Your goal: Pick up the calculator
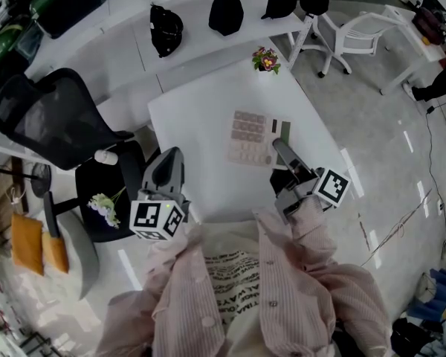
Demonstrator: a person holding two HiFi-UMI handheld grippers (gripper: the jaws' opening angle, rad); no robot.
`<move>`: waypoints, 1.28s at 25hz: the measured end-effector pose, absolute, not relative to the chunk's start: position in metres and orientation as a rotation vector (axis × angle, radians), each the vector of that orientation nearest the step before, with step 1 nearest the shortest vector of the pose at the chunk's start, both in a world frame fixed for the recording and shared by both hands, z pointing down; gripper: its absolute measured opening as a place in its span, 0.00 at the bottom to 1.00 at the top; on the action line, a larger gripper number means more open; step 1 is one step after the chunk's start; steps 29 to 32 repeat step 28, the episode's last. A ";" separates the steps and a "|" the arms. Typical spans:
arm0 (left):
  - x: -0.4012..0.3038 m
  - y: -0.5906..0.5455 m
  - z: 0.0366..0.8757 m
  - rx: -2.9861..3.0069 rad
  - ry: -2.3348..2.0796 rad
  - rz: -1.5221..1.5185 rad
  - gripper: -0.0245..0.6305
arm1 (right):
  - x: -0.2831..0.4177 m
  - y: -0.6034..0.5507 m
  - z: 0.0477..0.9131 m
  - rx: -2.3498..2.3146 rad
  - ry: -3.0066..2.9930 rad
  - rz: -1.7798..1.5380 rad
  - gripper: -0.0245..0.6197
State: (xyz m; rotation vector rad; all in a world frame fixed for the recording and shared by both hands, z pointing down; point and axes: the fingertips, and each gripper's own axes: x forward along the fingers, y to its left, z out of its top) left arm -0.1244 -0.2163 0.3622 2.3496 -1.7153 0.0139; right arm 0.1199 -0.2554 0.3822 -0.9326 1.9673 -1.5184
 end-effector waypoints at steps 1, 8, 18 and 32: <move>-0.125 -0.217 0.362 2.352 -1.718 0.014 0.04 | 0.120 -0.255 0.382 -0.929 1.964 -1.517 0.16; -0.125 -0.220 0.362 2.355 -1.718 0.019 0.04 | 0.122 -0.257 0.384 -0.929 1.941 -1.520 0.16; -0.125 -0.222 0.367 2.354 -1.720 0.037 0.04 | 0.124 -0.260 0.389 -0.935 1.928 -1.533 0.16; -0.123 -0.225 0.369 2.343 -1.721 0.047 0.04 | 0.126 -0.264 0.392 -0.942 1.915 -1.549 0.16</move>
